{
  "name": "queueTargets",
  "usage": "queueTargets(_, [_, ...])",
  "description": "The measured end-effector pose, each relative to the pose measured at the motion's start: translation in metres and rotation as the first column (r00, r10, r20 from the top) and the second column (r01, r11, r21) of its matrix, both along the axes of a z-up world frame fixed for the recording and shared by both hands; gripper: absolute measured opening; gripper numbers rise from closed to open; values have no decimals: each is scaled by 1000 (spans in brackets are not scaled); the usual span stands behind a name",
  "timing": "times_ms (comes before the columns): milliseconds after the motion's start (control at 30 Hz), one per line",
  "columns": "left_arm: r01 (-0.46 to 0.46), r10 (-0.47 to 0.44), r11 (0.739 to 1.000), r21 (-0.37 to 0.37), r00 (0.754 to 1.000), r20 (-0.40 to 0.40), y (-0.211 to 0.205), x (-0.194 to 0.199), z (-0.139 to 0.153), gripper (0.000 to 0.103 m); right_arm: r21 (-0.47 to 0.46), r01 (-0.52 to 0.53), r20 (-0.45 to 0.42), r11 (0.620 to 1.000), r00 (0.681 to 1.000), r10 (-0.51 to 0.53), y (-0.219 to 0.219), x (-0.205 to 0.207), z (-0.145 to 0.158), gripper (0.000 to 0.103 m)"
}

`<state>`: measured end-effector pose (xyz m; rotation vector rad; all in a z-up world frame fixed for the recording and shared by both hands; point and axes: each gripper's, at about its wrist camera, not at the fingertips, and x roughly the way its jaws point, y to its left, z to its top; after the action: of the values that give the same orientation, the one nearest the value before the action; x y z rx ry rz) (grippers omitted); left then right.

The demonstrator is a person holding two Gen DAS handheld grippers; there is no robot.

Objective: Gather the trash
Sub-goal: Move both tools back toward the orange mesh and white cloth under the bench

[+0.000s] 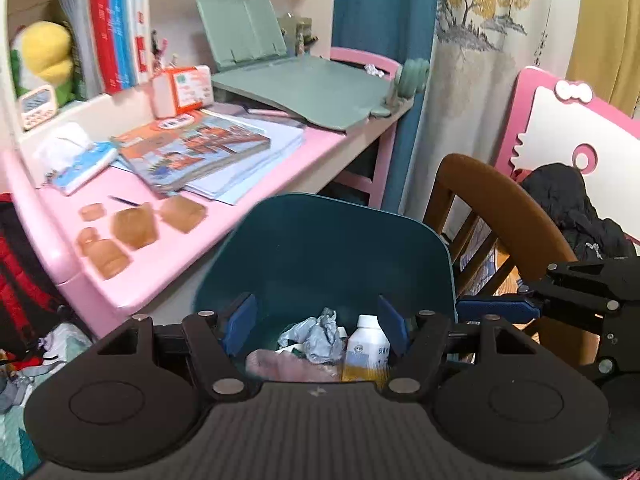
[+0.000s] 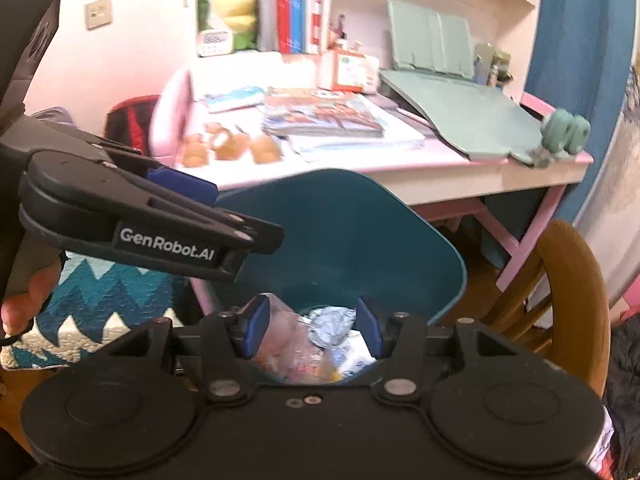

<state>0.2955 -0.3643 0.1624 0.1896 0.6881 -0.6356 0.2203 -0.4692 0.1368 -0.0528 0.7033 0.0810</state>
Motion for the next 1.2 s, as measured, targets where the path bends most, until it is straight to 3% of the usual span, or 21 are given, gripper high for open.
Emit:
queueTargets(400, [-107,108,994,-26,992,58,104,-67,13,66,11,-155,55,988,986,155,81,-39,22,48])
queueTargets(733, [-274,274,960,-52,962,8,218,-103,-8,66,46,-356,43,933,934,354,176,-49,7,48])
queueTargets(867, [-342,343,938,-52,939,5,264,-115,-26,76,79,-422,16,903,906,422,214,-45,-13,48])
queueTargets(1000, [-411,411,911,-41,912,-19,310,-119,-58,77,121,-478,-11,870,876,483,253,-38,-41,48])
queueTargets(1200, [-512,505,858,-44,855,-119,380,-113,-128,81,172,-526,-96,833,832,546,310,-16,-107,48])
